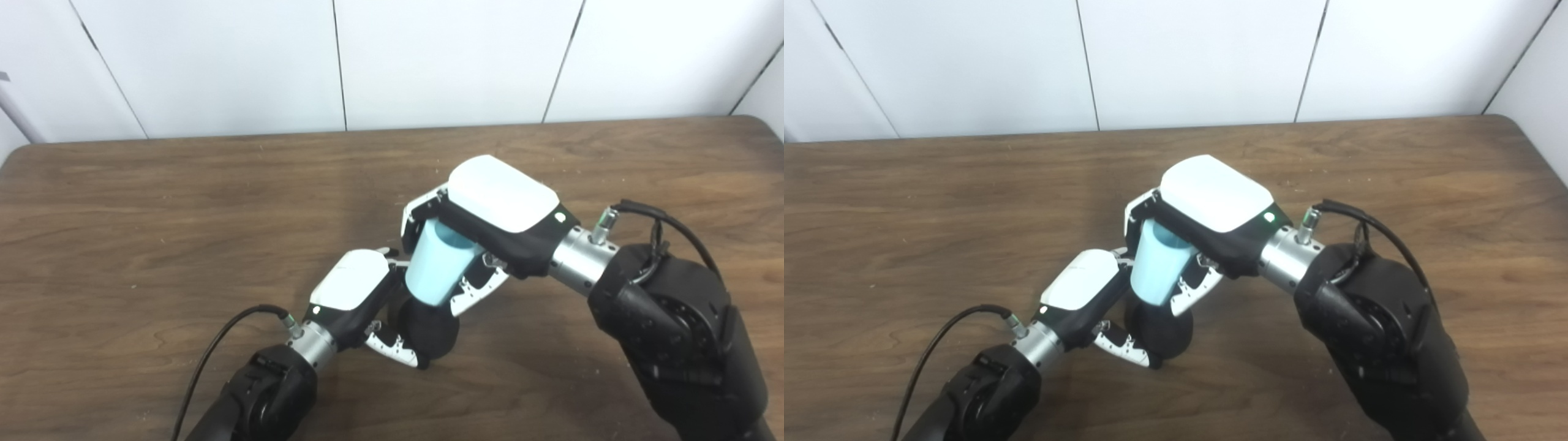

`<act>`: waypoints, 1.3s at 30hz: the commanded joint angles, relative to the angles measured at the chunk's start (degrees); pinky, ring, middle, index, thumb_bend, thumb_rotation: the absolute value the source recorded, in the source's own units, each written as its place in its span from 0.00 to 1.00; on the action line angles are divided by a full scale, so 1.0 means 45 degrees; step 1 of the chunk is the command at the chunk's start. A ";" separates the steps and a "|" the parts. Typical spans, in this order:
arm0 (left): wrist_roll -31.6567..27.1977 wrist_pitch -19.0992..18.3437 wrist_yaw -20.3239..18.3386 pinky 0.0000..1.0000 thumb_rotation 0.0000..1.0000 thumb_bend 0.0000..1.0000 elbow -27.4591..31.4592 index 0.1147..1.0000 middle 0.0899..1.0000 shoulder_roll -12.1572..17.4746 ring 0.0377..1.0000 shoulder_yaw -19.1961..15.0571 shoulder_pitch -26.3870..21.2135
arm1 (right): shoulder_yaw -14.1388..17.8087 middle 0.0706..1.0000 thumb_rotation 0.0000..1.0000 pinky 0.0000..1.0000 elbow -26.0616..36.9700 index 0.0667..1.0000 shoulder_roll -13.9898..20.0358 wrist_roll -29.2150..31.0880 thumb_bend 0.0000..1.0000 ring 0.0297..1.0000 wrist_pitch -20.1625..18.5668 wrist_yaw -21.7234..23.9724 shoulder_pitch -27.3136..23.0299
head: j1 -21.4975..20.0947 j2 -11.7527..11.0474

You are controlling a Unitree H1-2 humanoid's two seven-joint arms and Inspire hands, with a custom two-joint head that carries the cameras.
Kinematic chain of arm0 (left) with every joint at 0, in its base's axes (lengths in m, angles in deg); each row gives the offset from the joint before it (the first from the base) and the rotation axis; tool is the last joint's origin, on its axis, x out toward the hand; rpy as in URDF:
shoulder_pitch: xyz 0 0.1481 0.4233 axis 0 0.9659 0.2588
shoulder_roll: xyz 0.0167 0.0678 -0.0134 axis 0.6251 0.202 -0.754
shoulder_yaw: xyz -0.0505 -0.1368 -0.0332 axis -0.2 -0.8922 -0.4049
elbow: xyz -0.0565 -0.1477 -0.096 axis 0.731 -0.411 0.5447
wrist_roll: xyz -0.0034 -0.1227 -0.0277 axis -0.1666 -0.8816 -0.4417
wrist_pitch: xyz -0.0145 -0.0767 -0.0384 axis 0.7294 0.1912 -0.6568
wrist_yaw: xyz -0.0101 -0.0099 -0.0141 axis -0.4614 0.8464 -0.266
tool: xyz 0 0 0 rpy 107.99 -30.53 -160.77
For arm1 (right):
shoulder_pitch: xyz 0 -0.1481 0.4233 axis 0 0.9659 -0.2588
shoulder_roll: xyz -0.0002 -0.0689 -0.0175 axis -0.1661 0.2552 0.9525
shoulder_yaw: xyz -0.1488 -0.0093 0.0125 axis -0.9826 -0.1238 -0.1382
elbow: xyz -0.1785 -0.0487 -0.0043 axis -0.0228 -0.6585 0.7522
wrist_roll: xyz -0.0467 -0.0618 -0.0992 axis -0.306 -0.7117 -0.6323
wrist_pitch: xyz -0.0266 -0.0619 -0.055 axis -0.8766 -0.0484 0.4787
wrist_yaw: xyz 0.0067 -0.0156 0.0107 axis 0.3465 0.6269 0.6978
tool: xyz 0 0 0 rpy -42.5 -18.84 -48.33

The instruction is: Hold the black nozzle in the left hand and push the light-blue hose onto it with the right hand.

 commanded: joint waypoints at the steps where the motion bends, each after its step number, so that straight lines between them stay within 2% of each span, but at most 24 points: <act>1: 0.0165 -0.0322 -0.1394 0.89 0.00 0.52 -0.0748 0.42 0.44 0.0115 0.63 0.0680 0.0670 | -0.0138 0.47 0.00 0.31 0.0102 0.45 0.0241 0.0328 0.50 0.41 -0.0205 0.0826 -0.0513 | 0.0010 0.0014; 4: 0.0178 -0.0309 -0.1346 0.89 0.00 0.52 -0.0791 0.42 0.44 0.0049 0.63 0.0703 0.0692 | -0.0201 0.46 0.00 0.31 0.0139 0.45 0.0203 0.0267 0.50 0.42 -0.0493 0.1432 -0.1133 | 0.0023 0.0015; 9: 0.0183 -0.0260 -0.1310 0.89 0.00 0.52 -0.0816 0.42 0.44 0.0032 0.63 0.0694 0.0717 | -0.0421 0.46 0.00 0.31 0.0100 0.47 0.0022 -0.0070 0.50 0.40 -0.0489 0.1804 -0.1642 | 0.0016 0.0012; 15: 0.0225 -0.0291 -0.1297 0.89 0.00 0.52 -0.0793 0.42 0.44 0.0001 0.63 0.0690 0.0733 | -0.0957 0.47 0.00 0.27 0.0169 0.51 -0.0187 -0.0834 0.49 0.39 0.0285 0.1913 -0.1903 | 0.0017 0.0046; 18: 0.0251 -0.0317 -0.1289 0.89 0.00 0.52 -0.0785 0.42 0.44 -0.0039 0.63 0.0718 0.0773 | -0.0995 0.45 0.00 0.27 0.0142 0.52 -0.0313 -0.1132 0.49 0.38 0.0750 0.1709 -0.1757 | 0.0008 0.0085; 20: 0.0245 -0.0316 -0.1293 0.89 0.00 0.52 -0.0771 0.42 0.44 -0.0028 0.63 0.0710 0.0788 | -0.0950 0.43 0.00 0.21 0.0111 0.51 -0.0388 -0.1400 0.50 0.33 0.1054 0.1497 -0.1557 | 0.0007 0.0081; 22: 0.0248 -0.0332 -0.1334 0.89 0.00 0.52 -0.0742 0.42 0.44 0.0003 0.63 0.0696 0.0778 | -0.0882 0.42 0.00 0.19 0.0105 0.51 -0.0483 -0.1777 0.51 0.32 0.1407 0.1159 -0.1276 | 0.0063 0.0109; 28: 0.0253 -0.0399 -0.1418 0.89 0.00 0.52 -0.0643 0.42 0.44 0.0079 0.63 0.0679 0.0762 | -0.0746 0.48 0.00 0.30 0.0142 0.49 -0.0949 -0.2895 0.51 0.36 0.2402 0.0380 -0.0358 | 0.0017 0.0112; 30: 0.0246 -0.0413 -0.1415 0.89 0.00 0.52 -0.0639 0.42 0.44 0.0082 0.63 0.0683 0.0760 | -0.0642 0.49 0.00 0.31 0.0110 0.49 -0.1071 -0.2896 0.51 0.36 0.2515 0.0402 -0.0214 | 0.0018 0.0111; 34: 0.0284 -0.0431 -0.1358 0.89 0.00 0.52 -0.0686 0.42 0.44 0.0019 0.63 0.0710 0.0779 | -0.0324 0.48 0.00 0.31 0.0125 0.49 -0.1267 -0.2560 0.51 0.36 0.2167 0.1000 -0.0071 | 0.0004 0.0121; 39: 0.0263 -0.0382 -0.1326 0.89 0.00 0.52 -0.0736 0.42 0.44 0.0014 0.63 0.0709 0.0767 | -0.0075 0.48 0.00 0.32 -0.0040 0.50 -0.1386 -0.2529 0.51 0.36 0.2069 0.1252 0.0060 | 0.0010 0.0103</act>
